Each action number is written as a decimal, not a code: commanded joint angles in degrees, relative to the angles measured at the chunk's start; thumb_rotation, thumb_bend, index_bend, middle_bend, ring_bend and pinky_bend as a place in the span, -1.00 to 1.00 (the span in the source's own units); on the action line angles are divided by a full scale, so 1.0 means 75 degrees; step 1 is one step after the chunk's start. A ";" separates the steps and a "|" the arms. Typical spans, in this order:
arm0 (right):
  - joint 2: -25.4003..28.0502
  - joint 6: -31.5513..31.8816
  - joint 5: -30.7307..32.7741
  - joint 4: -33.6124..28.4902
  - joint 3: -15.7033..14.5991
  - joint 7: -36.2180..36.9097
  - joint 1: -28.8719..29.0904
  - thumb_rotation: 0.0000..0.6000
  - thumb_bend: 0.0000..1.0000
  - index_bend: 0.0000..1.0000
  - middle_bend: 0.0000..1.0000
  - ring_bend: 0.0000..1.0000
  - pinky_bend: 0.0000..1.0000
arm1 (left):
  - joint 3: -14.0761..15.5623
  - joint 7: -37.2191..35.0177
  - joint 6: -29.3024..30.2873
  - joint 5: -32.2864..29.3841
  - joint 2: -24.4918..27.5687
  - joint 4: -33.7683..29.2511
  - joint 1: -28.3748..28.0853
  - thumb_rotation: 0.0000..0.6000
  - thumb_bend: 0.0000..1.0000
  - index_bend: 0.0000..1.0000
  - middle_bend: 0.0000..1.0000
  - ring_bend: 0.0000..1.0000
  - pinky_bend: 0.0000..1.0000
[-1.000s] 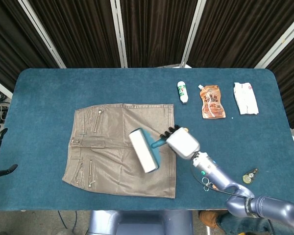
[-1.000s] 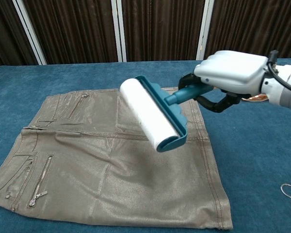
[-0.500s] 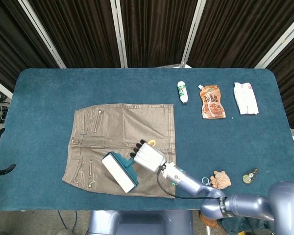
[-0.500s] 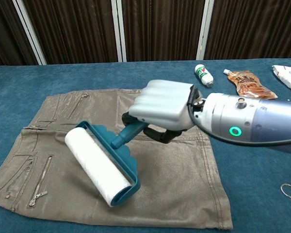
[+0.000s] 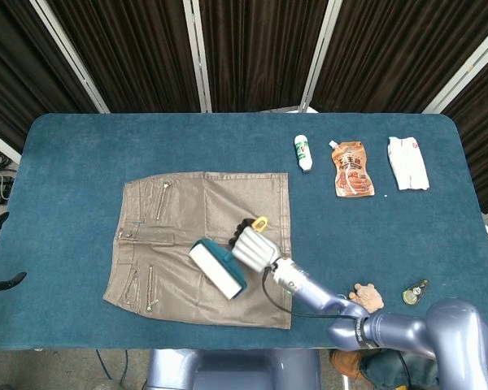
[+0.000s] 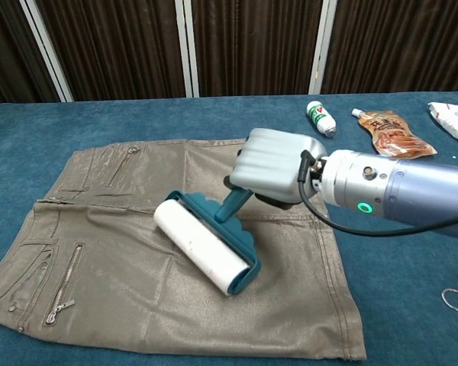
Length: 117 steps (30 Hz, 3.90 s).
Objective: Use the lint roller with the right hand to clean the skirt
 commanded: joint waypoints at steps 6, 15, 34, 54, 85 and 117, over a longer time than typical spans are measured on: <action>0.0557 0.0202 -0.0062 0.0907 -0.0236 -0.0070 -0.0175 1.00 0.77 -0.18 -0.03 -0.27 -0.19 | 0.0011 0.0045 0.0003 0.0020 -0.0011 -0.0029 -0.0009 1.00 -1.00 -1.00 -1.00 -1.00 -1.00; 0.0777 0.0183 -0.0165 0.1338 -0.0441 -0.0012 -0.0266 1.00 0.78 -0.18 -0.03 -0.27 -0.18 | 0.0025 0.0118 0.0007 0.0055 -0.0033 -0.0070 -0.0027 1.00 -1.00 -1.00 -1.00 -1.00 -1.00; 0.0150 -0.0061 -0.0382 -0.0888 -0.0441 -0.1138 0.0124 1.00 0.77 -0.18 -0.03 -0.26 -0.17 | 0.0058 0.0168 -0.0010 0.0061 -0.0063 -0.0051 -0.0036 1.00 -1.00 -1.00 -1.00 -1.00 -1.00; 0.0464 0.0230 0.0861 0.0337 -0.0226 -0.1861 -0.0153 1.00 0.78 -0.18 -0.02 -0.26 -0.17 | 0.0058 0.0104 -0.0019 0.0055 -0.0047 -0.0027 -0.0037 1.00 -1.00 -1.00 -1.00 -1.00 -1.00; 0.0300 0.0062 0.0215 -0.1358 -0.0619 -0.2258 0.0185 1.00 0.78 -0.18 -0.02 -0.24 -0.17 | 0.0094 0.0092 -0.0008 0.0143 -0.0022 -0.0101 -0.0048 1.00 -1.00 -1.00 -1.00 -1.00 -1.00; 0.1193 0.0716 0.2195 0.0004 -0.0900 -0.2158 -0.0636 1.00 0.78 -0.18 -0.02 -0.24 -0.17 | 0.0082 0.0207 0.0065 0.0136 -0.0077 -0.0093 -0.0029 1.00 -1.00 -1.00 -1.00 -1.00 -1.00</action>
